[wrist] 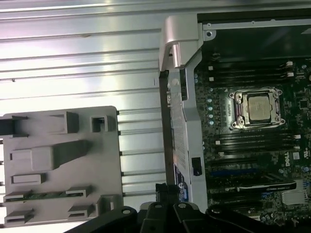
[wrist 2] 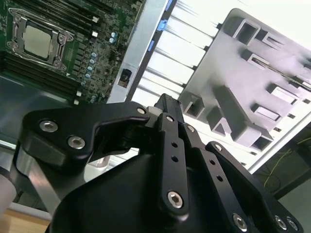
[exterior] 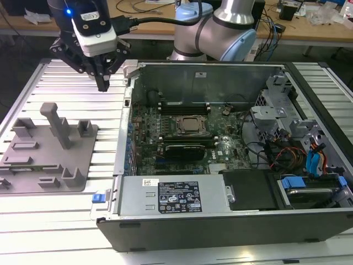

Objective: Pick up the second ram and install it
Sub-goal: 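Reach for the second ram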

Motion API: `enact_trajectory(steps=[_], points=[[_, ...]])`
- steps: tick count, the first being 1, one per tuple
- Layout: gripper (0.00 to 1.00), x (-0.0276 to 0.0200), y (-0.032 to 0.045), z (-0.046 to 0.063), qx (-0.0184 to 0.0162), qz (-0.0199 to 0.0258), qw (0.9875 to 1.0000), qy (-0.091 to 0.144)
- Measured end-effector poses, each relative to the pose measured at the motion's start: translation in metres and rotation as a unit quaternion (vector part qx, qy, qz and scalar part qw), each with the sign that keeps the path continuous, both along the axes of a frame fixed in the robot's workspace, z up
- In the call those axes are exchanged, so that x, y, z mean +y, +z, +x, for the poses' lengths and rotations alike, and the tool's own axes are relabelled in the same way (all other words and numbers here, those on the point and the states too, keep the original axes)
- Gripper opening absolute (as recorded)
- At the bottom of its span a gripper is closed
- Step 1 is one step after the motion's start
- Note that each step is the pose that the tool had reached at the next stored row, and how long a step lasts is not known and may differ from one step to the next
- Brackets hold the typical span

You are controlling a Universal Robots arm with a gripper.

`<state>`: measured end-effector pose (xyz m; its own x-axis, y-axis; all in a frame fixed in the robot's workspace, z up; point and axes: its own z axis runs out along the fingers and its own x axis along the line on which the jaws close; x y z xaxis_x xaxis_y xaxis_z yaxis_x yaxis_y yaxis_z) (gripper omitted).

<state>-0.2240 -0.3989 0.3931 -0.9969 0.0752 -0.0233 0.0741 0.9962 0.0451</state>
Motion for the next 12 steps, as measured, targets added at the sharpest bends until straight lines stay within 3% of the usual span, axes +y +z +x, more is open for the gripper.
enact_trajectory(steps=[6,12], points=[[0.08,0.0000,0.0000,-0.008,0.0000,0.0000,1.0000,0.000],[0.08,0.0000,-0.0001,-0.027,0.0000,0.0000,1.0000,0.000]])
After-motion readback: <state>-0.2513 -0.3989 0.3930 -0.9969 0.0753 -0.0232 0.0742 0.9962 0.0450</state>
